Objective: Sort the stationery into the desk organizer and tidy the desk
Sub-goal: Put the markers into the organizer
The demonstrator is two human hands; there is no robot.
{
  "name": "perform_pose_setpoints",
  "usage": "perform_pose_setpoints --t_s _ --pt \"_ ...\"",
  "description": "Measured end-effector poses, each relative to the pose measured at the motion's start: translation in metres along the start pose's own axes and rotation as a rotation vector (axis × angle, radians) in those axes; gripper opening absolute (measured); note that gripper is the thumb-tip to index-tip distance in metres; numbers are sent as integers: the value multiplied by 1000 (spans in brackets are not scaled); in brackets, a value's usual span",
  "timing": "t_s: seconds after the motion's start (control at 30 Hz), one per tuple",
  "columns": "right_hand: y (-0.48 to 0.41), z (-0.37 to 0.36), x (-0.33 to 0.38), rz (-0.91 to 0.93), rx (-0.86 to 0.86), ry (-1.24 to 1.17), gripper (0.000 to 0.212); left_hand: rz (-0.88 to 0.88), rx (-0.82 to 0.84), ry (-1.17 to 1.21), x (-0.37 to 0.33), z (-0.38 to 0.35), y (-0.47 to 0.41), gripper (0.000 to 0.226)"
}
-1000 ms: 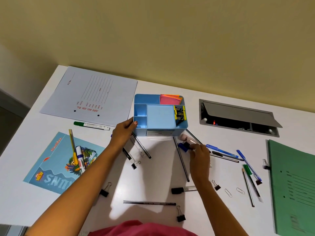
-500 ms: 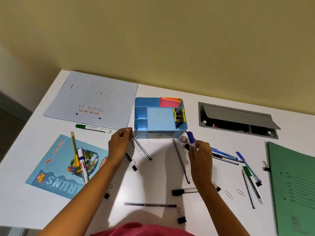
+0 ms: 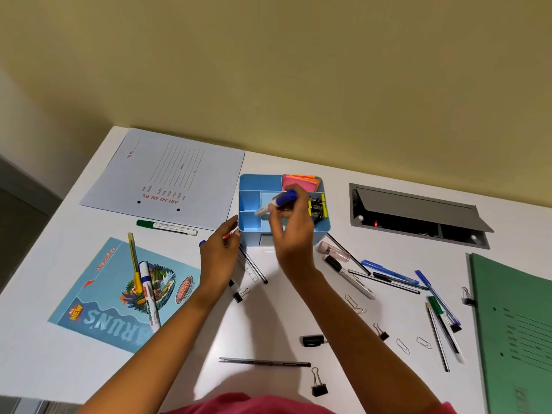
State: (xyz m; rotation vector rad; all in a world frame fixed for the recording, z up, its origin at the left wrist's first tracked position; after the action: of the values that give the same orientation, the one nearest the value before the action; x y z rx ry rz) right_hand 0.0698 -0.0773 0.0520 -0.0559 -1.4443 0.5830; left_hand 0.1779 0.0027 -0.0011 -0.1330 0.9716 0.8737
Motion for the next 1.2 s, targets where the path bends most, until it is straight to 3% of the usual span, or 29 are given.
perform_pose_setpoints --t_s 0.17,0.33,0.47,0.57,0.7,0.8,1.03,1.2 --pt "3 -21 -25 -92 167 154 31 2 17 1 6 0 -1 37" --pt "10 -28 -35 9 267 285 20 -4 1 0 7 -1 -3 37" --pt "11 -30 -41 53 305 380 24 -18 -14 3 7 -1 -2 38" --pt "14 -30 -35 174 286 436 29 -116 -84 14 4 -1 0 39" --pt "15 -21 -36 65 261 348 25 -256 -93 -30 -3 -6 -1 36" --pt "23 -4 -38 98 146 311 26 -288 -68 -77 -4 -10 -3 32" --pt "56 80 -78 -219 -132 438 14 -321 -47 -42 5 -16 -4 36" --pt "81 122 -112 -491 -91 663 26 -312 -54 -44 4 -17 -5 30"
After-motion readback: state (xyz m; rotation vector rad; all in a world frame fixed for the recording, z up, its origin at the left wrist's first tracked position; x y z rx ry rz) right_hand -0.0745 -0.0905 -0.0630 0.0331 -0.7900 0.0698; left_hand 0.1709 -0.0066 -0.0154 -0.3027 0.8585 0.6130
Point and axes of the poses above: each hand's wrist, its own y-axis away from the middle knuckle, its own z-axis out of the back of the hand, x = y × z, the point moved 2 cm from there along -y, towards the middle knuckle, and after that the axes turned 14 degrees about -y, right-handed, at the moved point
